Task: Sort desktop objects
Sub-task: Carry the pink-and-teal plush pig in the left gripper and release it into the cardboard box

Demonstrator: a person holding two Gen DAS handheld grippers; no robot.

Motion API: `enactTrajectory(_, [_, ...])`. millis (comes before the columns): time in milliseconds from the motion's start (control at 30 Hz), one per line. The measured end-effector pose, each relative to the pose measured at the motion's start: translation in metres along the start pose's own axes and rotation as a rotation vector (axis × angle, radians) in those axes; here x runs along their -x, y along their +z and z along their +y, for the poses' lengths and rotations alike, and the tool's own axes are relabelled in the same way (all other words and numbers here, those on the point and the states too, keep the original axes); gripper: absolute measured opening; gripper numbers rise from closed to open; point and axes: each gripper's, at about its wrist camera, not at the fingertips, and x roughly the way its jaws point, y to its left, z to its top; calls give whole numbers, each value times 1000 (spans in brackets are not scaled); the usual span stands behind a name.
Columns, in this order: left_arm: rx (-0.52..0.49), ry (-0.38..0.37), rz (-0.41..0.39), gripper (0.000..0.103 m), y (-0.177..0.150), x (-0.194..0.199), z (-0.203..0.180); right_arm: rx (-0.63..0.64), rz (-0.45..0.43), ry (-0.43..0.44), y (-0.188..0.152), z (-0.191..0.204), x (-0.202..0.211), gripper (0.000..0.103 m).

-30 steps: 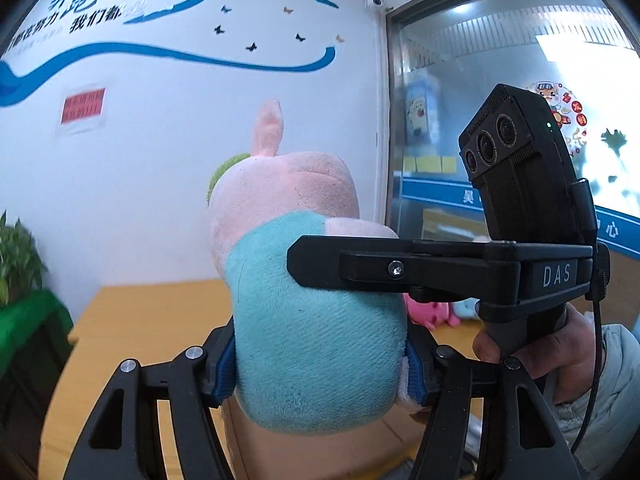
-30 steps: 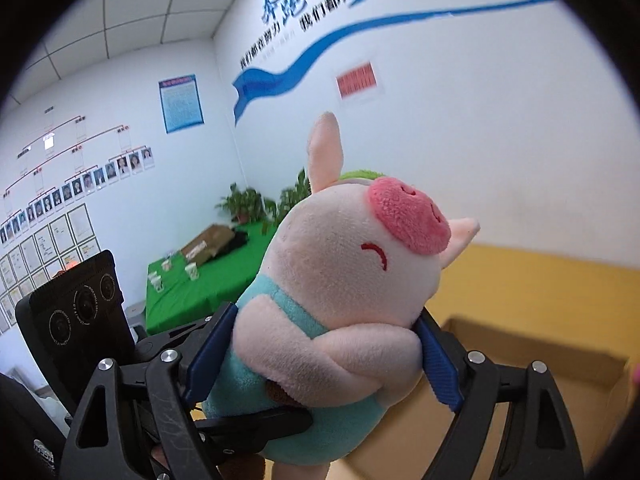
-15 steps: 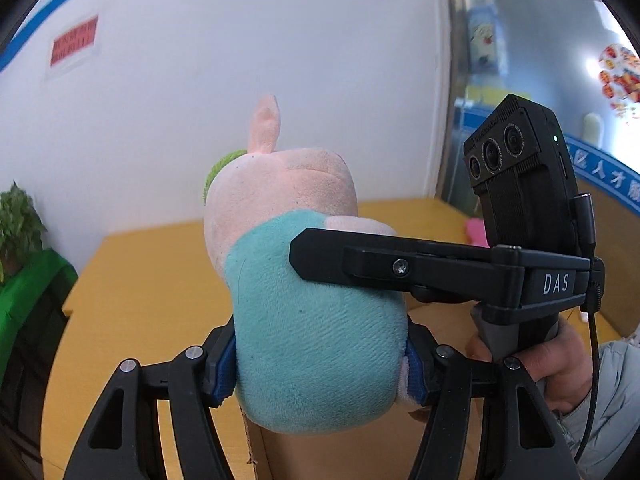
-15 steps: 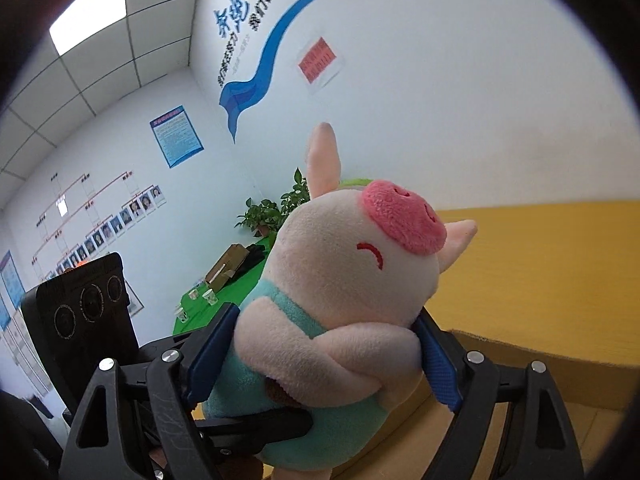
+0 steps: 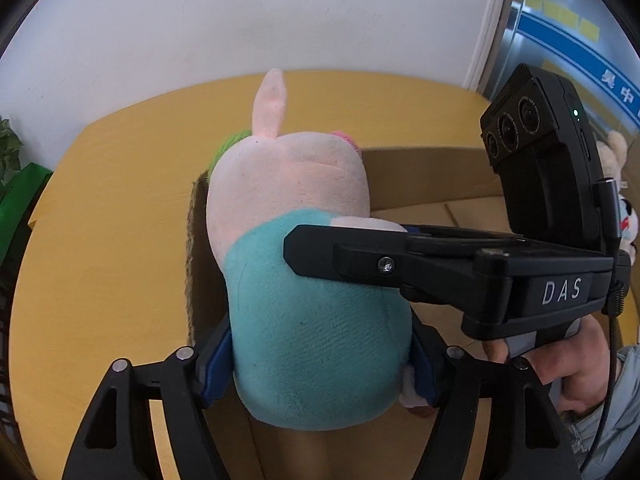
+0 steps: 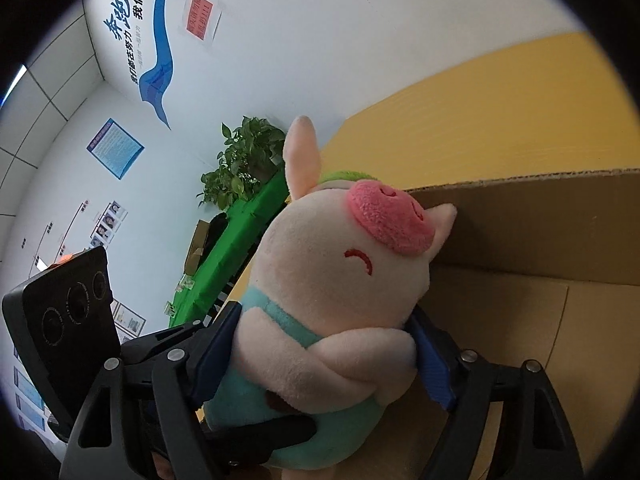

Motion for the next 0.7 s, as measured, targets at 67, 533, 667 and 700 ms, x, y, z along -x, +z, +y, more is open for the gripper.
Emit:
enactTrajectory(67, [12, 17, 39, 74, 4, 5, 2, -12, 32, 3, -6, -3, -2, 79])
enactTrajectory(533, [113, 19, -73, 76, -146, 89, -7, -27, 75, -101, -22, -8, -8, 84])
enactTrajectory(667, [146, 24, -60, 74, -179, 96, 1, 20, 71, -214, -14, 22, 9, 86])
enactTrajectory(700, [153, 14, -53, 74, -178, 91, -3, 35, 61, -226, -14, 31, 20, 86])
